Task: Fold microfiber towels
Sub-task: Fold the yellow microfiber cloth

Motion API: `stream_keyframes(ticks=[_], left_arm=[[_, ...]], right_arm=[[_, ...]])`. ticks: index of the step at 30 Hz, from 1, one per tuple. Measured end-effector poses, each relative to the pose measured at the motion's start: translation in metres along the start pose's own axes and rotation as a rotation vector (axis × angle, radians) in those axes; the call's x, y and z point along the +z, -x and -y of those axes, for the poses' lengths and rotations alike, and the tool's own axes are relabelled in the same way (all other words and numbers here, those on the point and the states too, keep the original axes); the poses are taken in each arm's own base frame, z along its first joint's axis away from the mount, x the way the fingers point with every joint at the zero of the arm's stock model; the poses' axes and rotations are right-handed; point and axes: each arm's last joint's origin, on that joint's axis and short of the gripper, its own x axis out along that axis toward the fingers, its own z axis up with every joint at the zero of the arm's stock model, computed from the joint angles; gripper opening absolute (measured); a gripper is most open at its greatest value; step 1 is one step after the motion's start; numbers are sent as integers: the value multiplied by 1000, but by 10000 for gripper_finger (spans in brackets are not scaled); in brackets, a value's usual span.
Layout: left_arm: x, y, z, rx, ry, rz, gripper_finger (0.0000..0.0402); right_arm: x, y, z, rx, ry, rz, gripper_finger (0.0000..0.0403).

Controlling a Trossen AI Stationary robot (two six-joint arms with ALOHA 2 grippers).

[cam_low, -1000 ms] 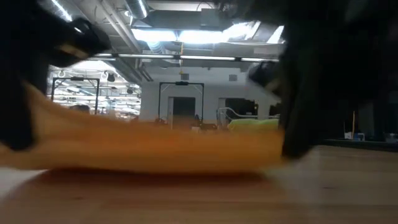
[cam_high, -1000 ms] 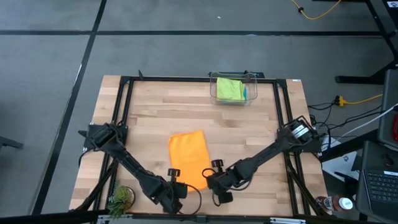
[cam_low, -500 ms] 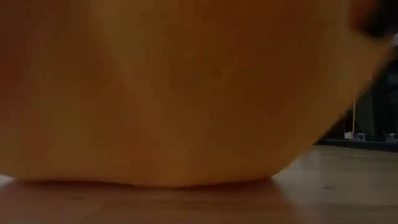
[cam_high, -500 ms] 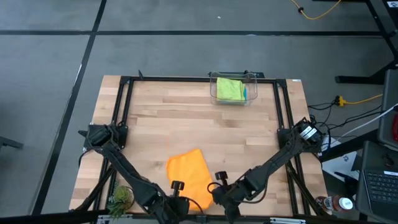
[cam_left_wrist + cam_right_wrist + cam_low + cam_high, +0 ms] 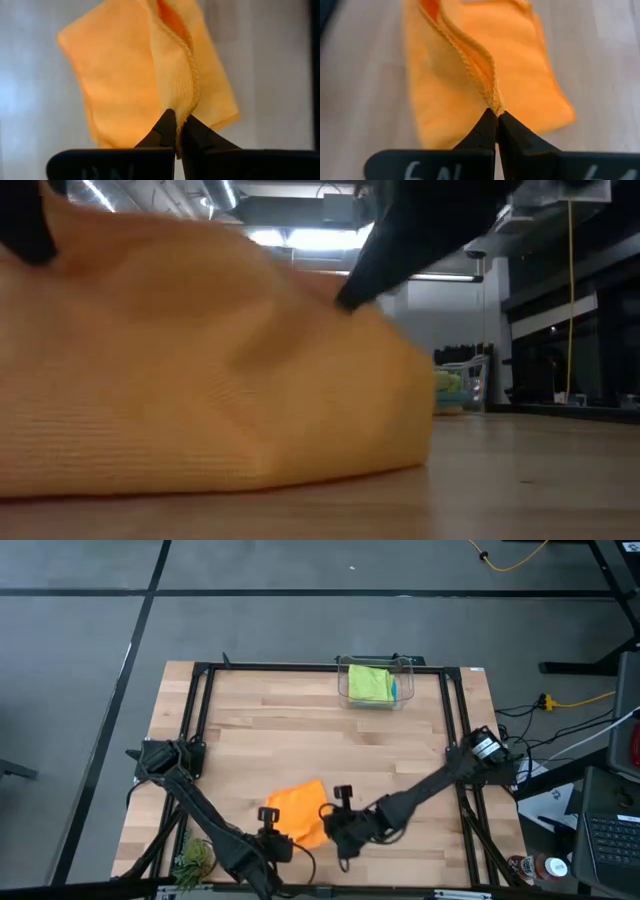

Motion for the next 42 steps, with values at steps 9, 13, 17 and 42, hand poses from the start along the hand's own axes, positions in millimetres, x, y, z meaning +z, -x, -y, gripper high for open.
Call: stream_keyframes(ticks=[9,13,17,42], left_arm=[[-12,-29,-15,64,-7,-102,0],[-20,-44,-22,103,-12,-152,0],[-19,-49,-27,116,-4,-163,0],[-21,-49,-34,160,31,-196,6]], right_arm=[[-1,-36,38,-119,-18,-58,6],[0,-41,49,-138,-35,-66,6],[1,-44,59,-135,-53,-76,6],[7,-61,103,-48,-93,-77,73]])
